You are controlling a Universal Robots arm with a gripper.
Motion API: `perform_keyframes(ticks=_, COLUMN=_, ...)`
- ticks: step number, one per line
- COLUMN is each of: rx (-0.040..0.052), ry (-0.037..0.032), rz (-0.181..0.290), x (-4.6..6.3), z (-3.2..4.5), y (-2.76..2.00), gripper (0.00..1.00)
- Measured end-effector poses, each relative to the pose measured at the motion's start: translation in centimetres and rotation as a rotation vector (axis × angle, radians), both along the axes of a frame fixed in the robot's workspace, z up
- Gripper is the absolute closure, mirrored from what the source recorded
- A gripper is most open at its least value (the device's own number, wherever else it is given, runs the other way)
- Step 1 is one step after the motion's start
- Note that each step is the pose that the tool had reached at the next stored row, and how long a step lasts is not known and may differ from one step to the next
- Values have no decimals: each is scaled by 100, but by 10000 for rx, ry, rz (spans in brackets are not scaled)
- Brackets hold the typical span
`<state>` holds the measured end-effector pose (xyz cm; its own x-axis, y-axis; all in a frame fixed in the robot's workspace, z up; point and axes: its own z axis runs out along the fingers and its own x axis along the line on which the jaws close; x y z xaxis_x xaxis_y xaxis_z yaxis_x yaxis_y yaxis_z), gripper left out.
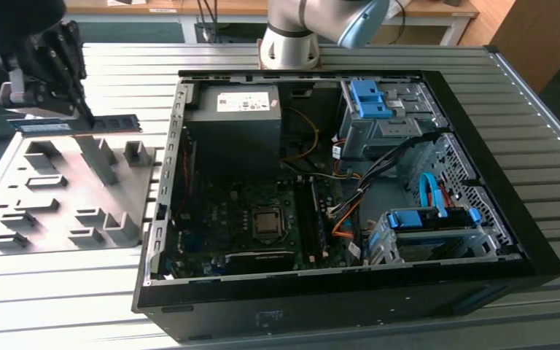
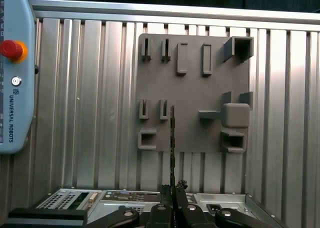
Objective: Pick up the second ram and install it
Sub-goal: 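Pick up the second ram and move it above second insertion slot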
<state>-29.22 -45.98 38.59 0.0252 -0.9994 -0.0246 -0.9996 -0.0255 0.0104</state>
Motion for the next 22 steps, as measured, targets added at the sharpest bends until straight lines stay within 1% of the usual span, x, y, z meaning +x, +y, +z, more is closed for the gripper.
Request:
perform_keyframes(ticks=6, rx=1, ry=1, rz=0, x=230, z=-1, y=0, gripper=86)
perform_keyframes(ticks=13, rx=1, ry=1, rz=0, x=418, z=-2, y=1, gripper=86)
perform_keyframes(ticks=22, rx=0, ry=1, rz=1, x=699, z=-2, y=0, gripper=86)
